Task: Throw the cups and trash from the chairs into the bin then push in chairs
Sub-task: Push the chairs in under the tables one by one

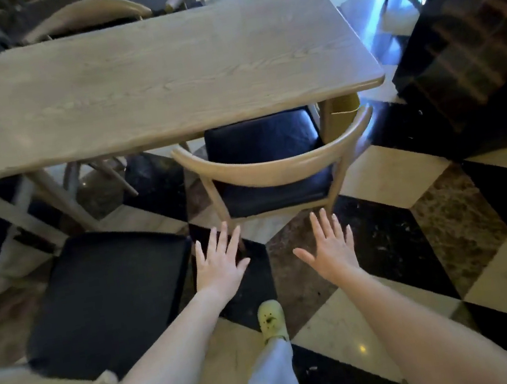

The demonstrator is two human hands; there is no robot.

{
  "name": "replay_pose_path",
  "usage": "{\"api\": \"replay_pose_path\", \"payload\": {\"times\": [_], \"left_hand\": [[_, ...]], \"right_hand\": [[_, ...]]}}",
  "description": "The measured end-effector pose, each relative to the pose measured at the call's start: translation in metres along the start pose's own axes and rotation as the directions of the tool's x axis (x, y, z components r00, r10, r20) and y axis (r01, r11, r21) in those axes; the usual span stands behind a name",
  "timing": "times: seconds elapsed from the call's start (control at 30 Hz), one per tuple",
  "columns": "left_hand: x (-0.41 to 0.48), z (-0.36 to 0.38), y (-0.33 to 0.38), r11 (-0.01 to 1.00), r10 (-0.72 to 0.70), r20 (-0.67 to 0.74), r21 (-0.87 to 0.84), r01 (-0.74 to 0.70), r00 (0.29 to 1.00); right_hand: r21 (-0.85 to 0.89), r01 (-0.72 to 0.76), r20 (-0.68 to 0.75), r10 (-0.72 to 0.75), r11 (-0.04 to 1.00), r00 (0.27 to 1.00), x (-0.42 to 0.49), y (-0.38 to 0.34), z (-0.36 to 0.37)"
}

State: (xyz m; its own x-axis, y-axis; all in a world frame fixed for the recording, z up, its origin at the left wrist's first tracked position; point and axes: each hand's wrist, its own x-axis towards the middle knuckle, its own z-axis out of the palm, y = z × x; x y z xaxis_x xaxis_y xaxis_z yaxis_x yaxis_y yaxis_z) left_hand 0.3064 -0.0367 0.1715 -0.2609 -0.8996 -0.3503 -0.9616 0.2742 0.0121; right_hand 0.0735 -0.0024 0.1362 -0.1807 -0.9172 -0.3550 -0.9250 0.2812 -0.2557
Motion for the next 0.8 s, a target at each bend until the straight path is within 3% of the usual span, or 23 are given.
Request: {"api": "replay_pose_path", "payload": {"times": [0.17,0.3,0.4,0.6,0.8], "left_hand": [[-0.107,0.045,-0.012,0.975,0.017,0.283,-0.216,0.047,0.959],[-0.193,0.066,-0.035,0.96,0.045,0.453,-0.268,0.087,0.891],[-0.251,0.077,-0.056,0.928,-0.011,0.573,-0.3,0.222,0.82],[-0.342,0.094,-0.099,0.874,0.046,0.745,-0.353,0.334,0.665],[-0.42,0.112,-0.163,0.818,0.054,0.731,-0.423,0.389,0.681]], "right_hand": [[-0.124,0.109,0.335,-0.062,0.986,0.94,-0.067,-0.009,0.067],[-0.145,0.275,0.578,-0.144,0.951,0.803,-0.117,-0.031,0.089],[-0.115,0.392,0.719,-0.196,0.913,0.666,-0.154,-0.056,0.095],[-0.094,0.465,0.859,-0.164,0.881,0.485,-0.218,-0.112,0.109],[-0.25,0.563,0.923,0.02,0.788,0.383,-0.271,-0.181,0.136]]}}
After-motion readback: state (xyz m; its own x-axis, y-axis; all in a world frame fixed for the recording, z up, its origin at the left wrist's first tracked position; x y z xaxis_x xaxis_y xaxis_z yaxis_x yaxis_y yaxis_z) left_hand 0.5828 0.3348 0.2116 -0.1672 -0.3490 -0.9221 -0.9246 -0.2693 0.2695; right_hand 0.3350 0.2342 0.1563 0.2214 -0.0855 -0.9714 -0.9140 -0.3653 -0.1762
